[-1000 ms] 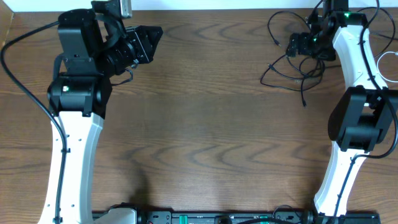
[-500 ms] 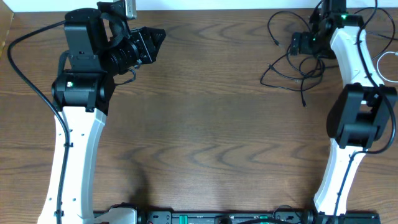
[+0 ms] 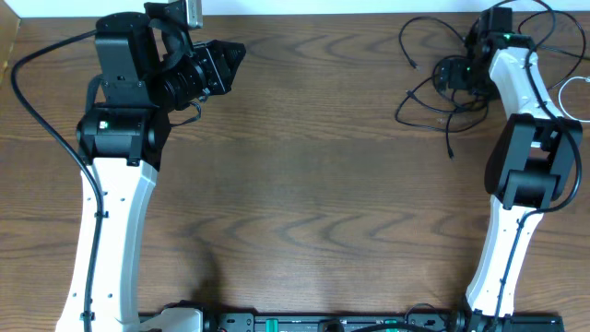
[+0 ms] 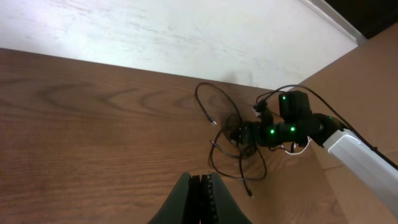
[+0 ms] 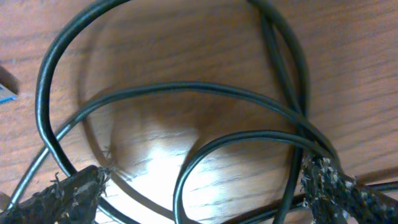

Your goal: Untangle cables

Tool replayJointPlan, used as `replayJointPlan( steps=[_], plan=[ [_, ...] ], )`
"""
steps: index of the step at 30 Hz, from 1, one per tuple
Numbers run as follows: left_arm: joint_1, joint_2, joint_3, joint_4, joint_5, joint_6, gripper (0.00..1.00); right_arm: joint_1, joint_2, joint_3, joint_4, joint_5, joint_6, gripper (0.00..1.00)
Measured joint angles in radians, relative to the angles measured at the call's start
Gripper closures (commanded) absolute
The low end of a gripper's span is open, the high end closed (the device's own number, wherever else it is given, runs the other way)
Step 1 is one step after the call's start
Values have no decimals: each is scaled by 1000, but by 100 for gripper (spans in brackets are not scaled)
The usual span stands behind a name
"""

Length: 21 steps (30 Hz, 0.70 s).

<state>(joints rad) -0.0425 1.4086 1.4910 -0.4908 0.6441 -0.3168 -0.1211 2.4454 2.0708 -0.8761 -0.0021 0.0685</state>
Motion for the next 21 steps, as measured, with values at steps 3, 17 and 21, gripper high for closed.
replayJointPlan(
  steps=[3, 17, 21],
  plan=[
    [0, 0, 0, 0, 0, 0, 93, -5, 0, 0, 18, 3, 0, 1],
    [0, 0, 0, 0, 0, 0, 93, -4, 27, 2, 37, 3, 0, 4],
    [0, 0, 0, -1, 0, 0, 93, -4, 32, 5, 38, 9, 0, 11]
  ],
)
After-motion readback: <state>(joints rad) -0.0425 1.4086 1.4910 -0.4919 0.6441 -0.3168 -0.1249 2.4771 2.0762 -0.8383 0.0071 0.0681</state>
